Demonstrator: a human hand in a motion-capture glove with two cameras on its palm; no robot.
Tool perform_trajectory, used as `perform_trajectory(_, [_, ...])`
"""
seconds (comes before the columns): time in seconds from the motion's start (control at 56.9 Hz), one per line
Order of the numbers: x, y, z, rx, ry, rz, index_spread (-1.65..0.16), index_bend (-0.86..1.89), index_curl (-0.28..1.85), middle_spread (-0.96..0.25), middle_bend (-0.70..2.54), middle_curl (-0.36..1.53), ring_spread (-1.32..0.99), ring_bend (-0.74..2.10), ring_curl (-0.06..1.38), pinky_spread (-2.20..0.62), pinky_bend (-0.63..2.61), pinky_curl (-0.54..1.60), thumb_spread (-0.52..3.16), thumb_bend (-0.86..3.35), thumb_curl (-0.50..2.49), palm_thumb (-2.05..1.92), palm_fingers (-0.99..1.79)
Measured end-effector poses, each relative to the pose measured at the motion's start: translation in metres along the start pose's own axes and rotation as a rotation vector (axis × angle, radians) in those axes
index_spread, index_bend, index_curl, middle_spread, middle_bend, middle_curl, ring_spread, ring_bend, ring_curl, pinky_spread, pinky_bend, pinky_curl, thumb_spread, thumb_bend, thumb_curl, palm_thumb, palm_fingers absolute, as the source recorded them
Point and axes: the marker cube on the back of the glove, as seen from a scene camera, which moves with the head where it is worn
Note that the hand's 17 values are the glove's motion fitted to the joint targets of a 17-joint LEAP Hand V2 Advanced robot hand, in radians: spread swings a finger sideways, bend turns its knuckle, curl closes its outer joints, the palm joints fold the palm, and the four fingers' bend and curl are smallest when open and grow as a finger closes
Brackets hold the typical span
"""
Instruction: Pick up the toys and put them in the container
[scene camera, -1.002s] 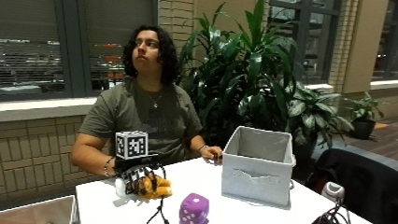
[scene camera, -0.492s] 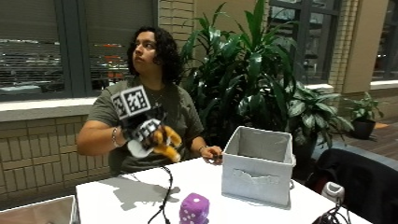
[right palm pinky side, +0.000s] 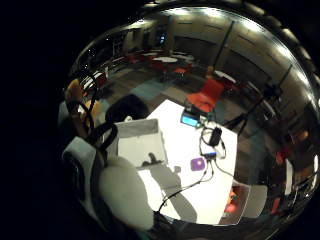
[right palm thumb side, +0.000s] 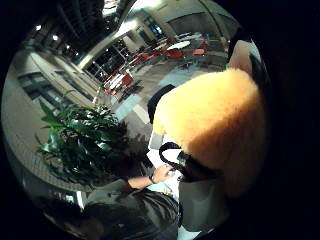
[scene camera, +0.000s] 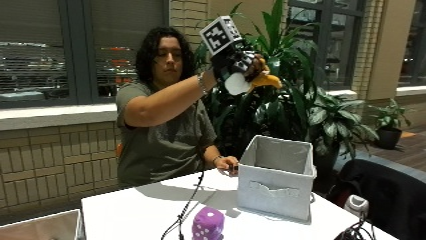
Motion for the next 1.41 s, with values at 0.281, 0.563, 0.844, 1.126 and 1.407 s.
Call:
perform_trajectory(0.281, [-0.032, -0.095, 0.011, 0.012, 0.137, 0.111, -0.45, 0.53, 0.47, -0.44, 0.89, 0.89, -0.36, 1.36, 0.55, -0.42, 1.10, 0.50, 0.77, 0.07, 1.05, 0.52, 1.04])
perform_trajectory(0.563, [-0.031, -0.086, 0.034, -0.311, 0.101, 0.140, -0.40, 0.21, 0.46, -0.27, 0.29, 0.72, -0.30, 1.10, 0.49, -0.28, 1.19, 0.51, 1.13, -0.06, 0.76, 0.06, 0.03])
perform_trajectory(0.844, [0.070, -0.004, 0.062, -0.358, 0.238, 0.185, -0.40, 0.28, 0.46, -0.18, 0.25, 0.63, -0.27, 0.94, 0.36, -0.16, 1.06, 0.38, 1.28, -0.02, 0.54, -0.01, 0.25])
perform_trajectory(1.126, [0.218, 0.118, 0.152, -0.503, 0.252, 0.415, -0.40, 0.32, 0.49, -0.18, 0.25, 0.60, -0.29, 0.89, 0.34, -0.14, 0.96, 0.34, 1.37, 0.00, 0.43, 0.02, 0.33])
perform_trajectory(1.407, [0.286, 0.219, 0.270, -0.628, 0.218, 0.642, -0.41, 0.45, 0.55, -0.16, 0.29, 0.60, -0.24, 0.55, 0.27, -0.07, 0.87, 0.33, 1.47, 0.02, 0.39, 0.11, 0.12])
